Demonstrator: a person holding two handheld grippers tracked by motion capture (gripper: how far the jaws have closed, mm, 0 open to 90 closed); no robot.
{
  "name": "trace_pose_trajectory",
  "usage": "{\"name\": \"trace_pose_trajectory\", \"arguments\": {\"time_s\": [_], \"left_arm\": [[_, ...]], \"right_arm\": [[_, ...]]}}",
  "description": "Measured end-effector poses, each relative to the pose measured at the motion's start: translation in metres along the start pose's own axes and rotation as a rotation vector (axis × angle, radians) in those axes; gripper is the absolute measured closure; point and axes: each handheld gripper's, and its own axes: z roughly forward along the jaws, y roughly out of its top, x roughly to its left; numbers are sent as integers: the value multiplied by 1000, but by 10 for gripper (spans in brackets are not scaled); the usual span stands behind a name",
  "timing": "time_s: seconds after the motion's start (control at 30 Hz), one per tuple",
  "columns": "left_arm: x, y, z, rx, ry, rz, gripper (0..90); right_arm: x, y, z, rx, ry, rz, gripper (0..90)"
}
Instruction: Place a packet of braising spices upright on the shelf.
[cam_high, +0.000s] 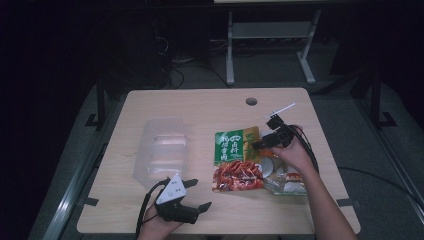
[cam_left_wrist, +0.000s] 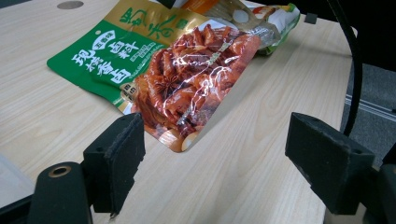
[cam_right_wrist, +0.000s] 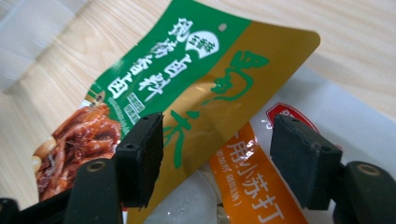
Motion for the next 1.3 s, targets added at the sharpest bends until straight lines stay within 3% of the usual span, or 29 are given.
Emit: {"name": "trace_pose_trajectory", "arguments": {"time_s": [0.2, 0.33, 0.47, 0.6, 0.67, 0.83, 1.03, 1.17, 1.23, 1.3], "left_arm": [[0, -1, 0, 7, 0, 4, 198], [1, 0, 1, 6, 0, 6, 199], [1, 1, 2, 7, 1, 5, 198], [3, 1, 5, 3, -5, -4, 198], [3, 2, 7, 4, -6, -9, 198], [2, 3, 13, 7, -20, -23, 199], [0, 11, 22, 15, -72, -35, 196], [0, 18, 30, 26, -80, -27, 195], [4, 23, 35, 29, -85, -37, 196], [9, 29, 41, 23, -94, -73, 195]], "right_arm": [[-1, 2, 9, 15, 23, 8, 443], [-4, 3, 12, 30, 29, 50, 591], [-9, 1, 14, 5, 79, 110, 718], [-11, 1, 13, 5, 123, 136, 842], [-10, 1, 11, 9, 137, 128, 886], [-5, -1, 4, -4, 134, 106, 896], [11, -5, -14, -80, 136, 34, 898], [23, -9, -32, -142, 156, -8, 899], [30, -10, -41, -175, 152, -40, 899], [38, -12, -50, -209, 154, -61, 899]]}}
